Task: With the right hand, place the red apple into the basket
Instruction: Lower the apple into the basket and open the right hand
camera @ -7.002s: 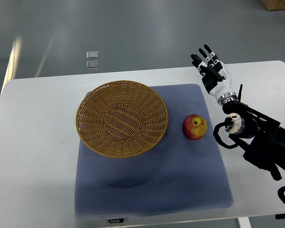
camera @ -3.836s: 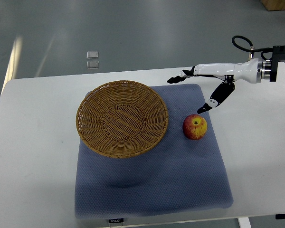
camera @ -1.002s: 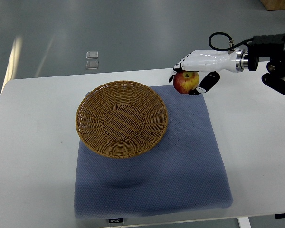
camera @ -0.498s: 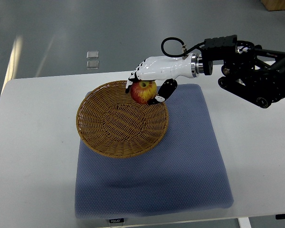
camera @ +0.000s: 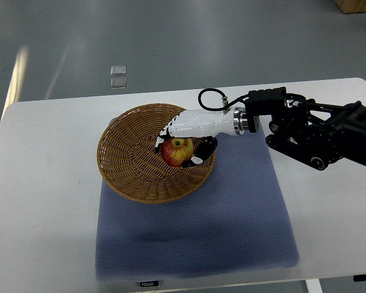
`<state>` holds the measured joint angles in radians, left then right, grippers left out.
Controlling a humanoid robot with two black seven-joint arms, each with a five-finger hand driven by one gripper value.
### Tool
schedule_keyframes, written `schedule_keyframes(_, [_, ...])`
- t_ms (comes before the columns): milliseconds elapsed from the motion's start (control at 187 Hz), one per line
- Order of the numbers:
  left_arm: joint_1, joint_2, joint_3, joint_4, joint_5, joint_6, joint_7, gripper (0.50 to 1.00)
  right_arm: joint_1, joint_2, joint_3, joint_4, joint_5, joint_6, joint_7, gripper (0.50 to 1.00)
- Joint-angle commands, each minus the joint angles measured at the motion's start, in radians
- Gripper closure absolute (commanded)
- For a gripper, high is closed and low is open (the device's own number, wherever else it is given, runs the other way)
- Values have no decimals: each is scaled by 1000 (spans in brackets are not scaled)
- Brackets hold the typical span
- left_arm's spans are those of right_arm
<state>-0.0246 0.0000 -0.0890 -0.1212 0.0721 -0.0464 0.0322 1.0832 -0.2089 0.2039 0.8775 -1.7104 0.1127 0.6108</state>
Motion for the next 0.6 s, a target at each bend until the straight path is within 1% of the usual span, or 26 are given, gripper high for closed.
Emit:
schedule_keyframes(0, [0,0,0,0,0,0,0,500,-8,8,0,-3,0,-4,0,746])
schedule_keyframes(21, [0,0,0,0,0,0,0,500,-8,8,0,-3,0,-4,0,746])
schedule_keyframes(27, [0,0,0,0,0,-1,0,500,-9,13,2,-12,2,-8,0,728])
schedule_keyframes(112, [0,0,0,0,0,0,0,500,-9,13,2,-15,6,-38,0,685])
schedule_keyframes(161, [0,0,0,0,0,0,0,500,-9,13,2,-15,6,-38,0,685])
schedule_keyframes(166, [0,0,0,0,0,0,0,500,-9,13,3,-15,9,-48,0,671])
schedule_keyframes(220, [0,0,0,0,0,0,0,500,-9,14,3,-15,12,-48,0,652])
schedule_keyframes(450, [0,0,0,0,0,-1,0,500,-14,14,15,-14,15,-51,0,638])
schedule_keyframes(595, [0,0,0,0,0,0,0,500,-14,26,15,-14,15,-56,0,609])
